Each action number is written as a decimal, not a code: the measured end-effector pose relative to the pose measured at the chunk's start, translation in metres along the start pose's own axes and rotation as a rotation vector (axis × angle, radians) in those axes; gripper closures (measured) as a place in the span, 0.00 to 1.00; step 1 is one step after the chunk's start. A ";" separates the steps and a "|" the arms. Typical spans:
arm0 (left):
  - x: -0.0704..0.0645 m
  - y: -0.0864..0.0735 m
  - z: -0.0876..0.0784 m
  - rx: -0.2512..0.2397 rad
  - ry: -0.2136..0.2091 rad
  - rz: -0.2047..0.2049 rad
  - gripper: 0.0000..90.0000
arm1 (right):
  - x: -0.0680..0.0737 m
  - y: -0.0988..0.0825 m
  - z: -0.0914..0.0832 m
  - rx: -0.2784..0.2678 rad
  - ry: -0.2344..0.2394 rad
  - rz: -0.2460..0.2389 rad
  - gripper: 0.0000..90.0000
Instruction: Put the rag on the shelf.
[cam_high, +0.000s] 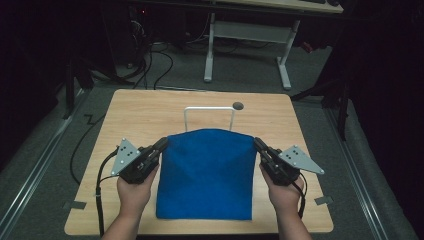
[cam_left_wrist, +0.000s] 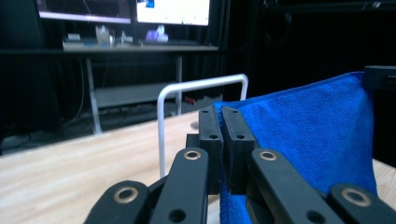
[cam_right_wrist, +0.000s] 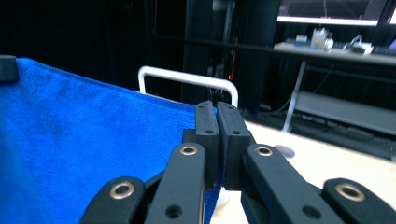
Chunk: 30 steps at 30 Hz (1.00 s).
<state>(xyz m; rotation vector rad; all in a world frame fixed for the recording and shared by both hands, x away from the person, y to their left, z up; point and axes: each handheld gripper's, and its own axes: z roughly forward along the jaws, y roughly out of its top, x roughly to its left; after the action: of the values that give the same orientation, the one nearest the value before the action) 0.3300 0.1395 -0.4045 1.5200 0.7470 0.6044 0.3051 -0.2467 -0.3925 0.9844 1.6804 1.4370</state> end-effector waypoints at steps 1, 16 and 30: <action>-0.003 0.005 -0.004 -0.024 -0.002 0.008 0.98 | 0.001 0.003 -0.003 -0.016 0.000 -0.001 0.99; -0.026 0.039 -0.038 -0.189 -0.027 0.073 0.98 | 0.016 0.041 -0.045 -0.210 0.002 -0.053 0.99; -0.014 0.044 -0.022 -0.171 0.004 0.105 0.98 | 0.013 0.047 -0.034 -0.196 -0.001 -0.056 0.99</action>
<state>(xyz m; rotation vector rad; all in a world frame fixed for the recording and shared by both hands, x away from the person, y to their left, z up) 0.3087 0.1428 -0.3577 1.4065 0.6055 0.7316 0.2743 -0.2461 -0.3419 0.8229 1.5210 1.5307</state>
